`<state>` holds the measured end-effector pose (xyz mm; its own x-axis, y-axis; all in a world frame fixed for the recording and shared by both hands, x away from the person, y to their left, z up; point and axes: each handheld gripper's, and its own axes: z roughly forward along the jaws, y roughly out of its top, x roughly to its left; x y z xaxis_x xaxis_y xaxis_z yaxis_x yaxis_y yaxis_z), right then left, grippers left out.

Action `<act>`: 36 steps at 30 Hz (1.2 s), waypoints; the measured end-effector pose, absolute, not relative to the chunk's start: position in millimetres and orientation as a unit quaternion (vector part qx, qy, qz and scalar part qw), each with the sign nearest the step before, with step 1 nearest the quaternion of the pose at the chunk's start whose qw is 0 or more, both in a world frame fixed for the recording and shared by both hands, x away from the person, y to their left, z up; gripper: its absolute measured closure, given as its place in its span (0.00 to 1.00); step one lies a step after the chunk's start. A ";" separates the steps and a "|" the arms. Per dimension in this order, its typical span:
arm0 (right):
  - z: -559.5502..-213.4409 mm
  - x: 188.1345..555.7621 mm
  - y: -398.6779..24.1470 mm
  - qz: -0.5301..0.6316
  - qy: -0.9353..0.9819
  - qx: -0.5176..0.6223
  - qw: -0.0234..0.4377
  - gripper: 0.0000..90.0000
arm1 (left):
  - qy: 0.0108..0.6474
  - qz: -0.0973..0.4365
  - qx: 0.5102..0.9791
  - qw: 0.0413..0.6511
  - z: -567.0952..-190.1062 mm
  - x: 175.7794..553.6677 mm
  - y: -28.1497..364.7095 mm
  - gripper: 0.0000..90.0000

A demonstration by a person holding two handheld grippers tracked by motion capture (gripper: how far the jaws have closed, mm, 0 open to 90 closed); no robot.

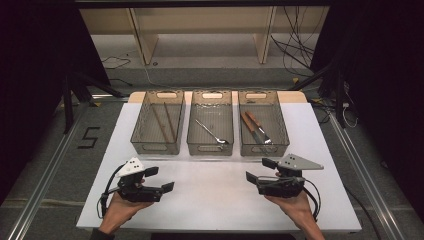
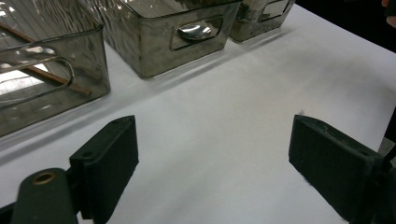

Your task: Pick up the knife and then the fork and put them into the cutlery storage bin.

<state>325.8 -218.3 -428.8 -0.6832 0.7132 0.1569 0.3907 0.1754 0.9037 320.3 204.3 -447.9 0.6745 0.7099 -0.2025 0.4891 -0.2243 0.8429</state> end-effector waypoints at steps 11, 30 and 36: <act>-452.3 305.3 -225.8 0.528 0.754 0.363 0.147 0.22 | 0.386 0.109 0.768 0.499 -459.5 311.4 201.7 0.17; -461.2 300.3 -235.5 0.534 0.742 0.376 0.153 0.21 | 0.389 0.110 0.762 0.505 -469.5 307.1 201.9 0.17; -461.8 300.9 -235.8 0.536 0.740 0.377 0.153 0.21 | 0.392 0.110 0.762 0.504 -471.7 308.3 202.8 0.17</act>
